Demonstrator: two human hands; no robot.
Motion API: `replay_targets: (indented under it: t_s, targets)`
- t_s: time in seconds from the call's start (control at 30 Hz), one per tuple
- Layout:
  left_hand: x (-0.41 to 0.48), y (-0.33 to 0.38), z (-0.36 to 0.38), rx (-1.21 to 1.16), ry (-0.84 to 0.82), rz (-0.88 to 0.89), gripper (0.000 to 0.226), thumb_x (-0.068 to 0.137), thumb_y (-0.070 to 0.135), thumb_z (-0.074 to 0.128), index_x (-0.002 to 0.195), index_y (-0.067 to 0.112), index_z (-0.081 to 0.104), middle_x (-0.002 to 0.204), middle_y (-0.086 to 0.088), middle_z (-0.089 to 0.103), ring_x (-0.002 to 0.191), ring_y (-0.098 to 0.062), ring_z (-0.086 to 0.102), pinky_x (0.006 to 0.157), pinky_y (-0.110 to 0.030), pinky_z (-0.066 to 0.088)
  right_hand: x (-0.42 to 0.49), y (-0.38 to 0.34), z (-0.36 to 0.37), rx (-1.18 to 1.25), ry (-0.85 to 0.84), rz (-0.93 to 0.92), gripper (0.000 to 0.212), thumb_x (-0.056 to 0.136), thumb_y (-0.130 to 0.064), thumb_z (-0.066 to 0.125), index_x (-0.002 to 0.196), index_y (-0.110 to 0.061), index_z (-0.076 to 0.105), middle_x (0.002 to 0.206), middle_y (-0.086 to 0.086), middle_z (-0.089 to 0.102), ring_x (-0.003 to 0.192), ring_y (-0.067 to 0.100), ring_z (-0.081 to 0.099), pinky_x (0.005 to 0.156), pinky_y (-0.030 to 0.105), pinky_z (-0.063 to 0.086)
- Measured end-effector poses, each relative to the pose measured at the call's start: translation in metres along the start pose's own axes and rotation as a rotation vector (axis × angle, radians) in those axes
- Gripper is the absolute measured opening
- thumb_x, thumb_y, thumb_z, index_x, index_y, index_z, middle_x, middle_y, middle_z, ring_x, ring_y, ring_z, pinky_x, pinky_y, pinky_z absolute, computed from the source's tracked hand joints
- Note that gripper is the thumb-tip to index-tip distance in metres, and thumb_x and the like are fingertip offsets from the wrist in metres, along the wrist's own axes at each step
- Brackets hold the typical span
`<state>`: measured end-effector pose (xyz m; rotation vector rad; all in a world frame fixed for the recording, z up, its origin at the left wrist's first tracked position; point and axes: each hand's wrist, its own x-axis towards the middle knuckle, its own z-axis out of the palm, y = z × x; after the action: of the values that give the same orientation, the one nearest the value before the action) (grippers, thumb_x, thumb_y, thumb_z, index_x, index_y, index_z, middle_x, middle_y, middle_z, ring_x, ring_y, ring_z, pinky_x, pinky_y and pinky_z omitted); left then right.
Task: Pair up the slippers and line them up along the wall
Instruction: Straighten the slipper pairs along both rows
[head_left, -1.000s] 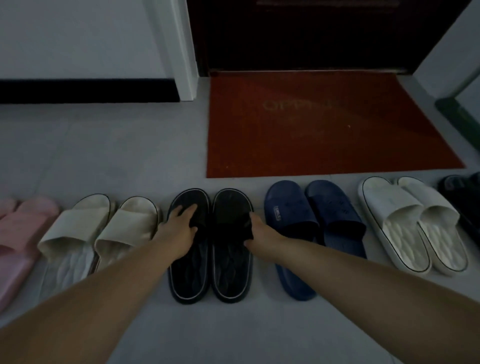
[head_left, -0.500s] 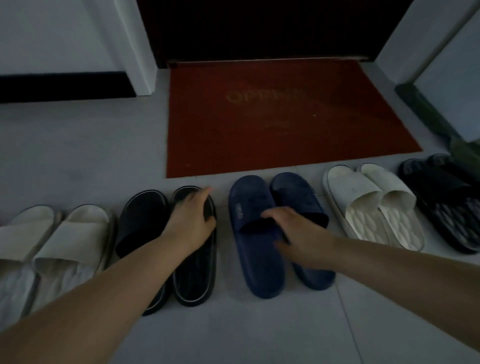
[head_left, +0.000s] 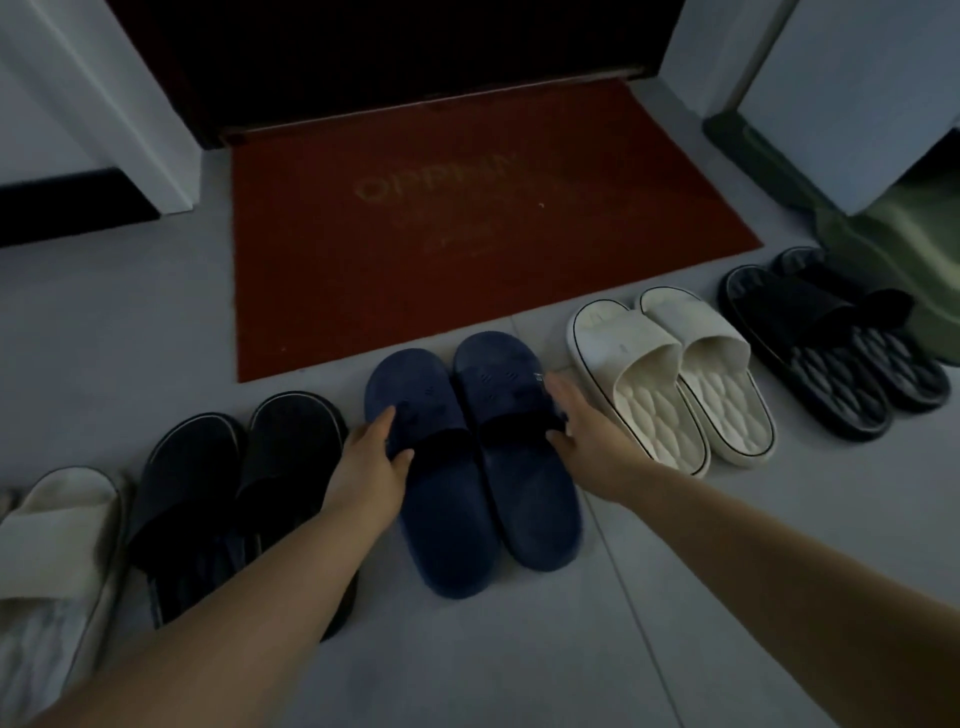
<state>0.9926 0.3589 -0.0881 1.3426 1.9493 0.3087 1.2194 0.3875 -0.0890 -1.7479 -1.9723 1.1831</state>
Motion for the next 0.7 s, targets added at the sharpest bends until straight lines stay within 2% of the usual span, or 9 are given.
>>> replay_targets:
  t_s: [0.13,0.27,0.33,0.43,0.6,0.7]
  targets:
    - [0.003,0.001,0.002,0.024,0.026,-0.009,0.057,0.092,0.023,0.049,0.144,0.024,0.024,0.149,-0.011,0.03,0.129,-0.03,0.042,0.099,-0.037,0.04,0.0,0.009,0.001,0.068,0.022,-0.007,0.065,0.087,-0.002,0.043,0.145,-0.021,0.019,0.142,0.002,0.044,0.13,0.021,0.043,0.108,0.039,0.035]
    - [0.004,0.002,0.004,0.055,0.033,-0.021,0.057,0.092,0.023,0.049,0.143,0.027,0.025,0.148,-0.012,0.032,0.126,-0.031,0.045,0.095,-0.038,0.042,0.007,0.023,-0.002,0.042,0.041,0.027,0.067,0.088,-0.005,0.048,0.145,-0.022,0.016,0.143,0.004,0.043,0.129,0.026,0.043,0.104,0.039,0.038]
    - [0.004,0.001,0.005,0.057,0.04,-0.022,0.056,0.092,0.024,0.049,0.143,0.028,0.025,0.148,-0.01,0.032,0.127,-0.03,0.044,0.095,-0.037,0.041,0.013,0.028,-0.004,0.036,0.046,0.07,0.067,0.089,-0.008,0.05,0.145,-0.021,0.016,0.144,0.007,0.042,0.129,0.029,0.044,0.105,0.044,0.038]
    - [0.005,0.002,0.006,0.061,0.037,0.005,0.054,0.092,0.024,0.048,0.142,0.029,0.027,0.149,-0.009,0.033,0.129,-0.028,0.041,0.098,-0.036,0.039,0.019,0.031,-0.007,0.064,0.069,0.05,0.06,0.087,-0.005,0.047,0.14,-0.023,0.024,0.135,0.008,0.052,0.121,0.029,0.052,0.1,0.047,0.043]
    - [0.009,0.005,0.007,0.111,0.032,0.03,0.053,0.092,0.026,0.047,0.141,0.031,0.028,0.147,-0.009,0.034,0.128,-0.027,0.043,0.099,-0.035,0.038,0.024,0.038,-0.009,0.023,0.116,-0.012,0.057,0.086,-0.005,0.044,0.137,-0.025,0.028,0.124,0.006,0.061,0.111,0.028,0.058,0.089,0.035,0.046]
    - [0.008,0.005,0.008,0.123,0.037,0.032,0.051,0.093,0.026,0.045,0.141,0.031,0.028,0.147,-0.009,0.032,0.128,-0.027,0.042,0.099,-0.036,0.038,0.026,0.041,-0.008,0.023,0.116,-0.03,0.055,0.088,-0.006,0.043,0.137,-0.025,0.028,0.121,0.007,0.062,0.108,0.027,0.059,0.09,0.038,0.048]
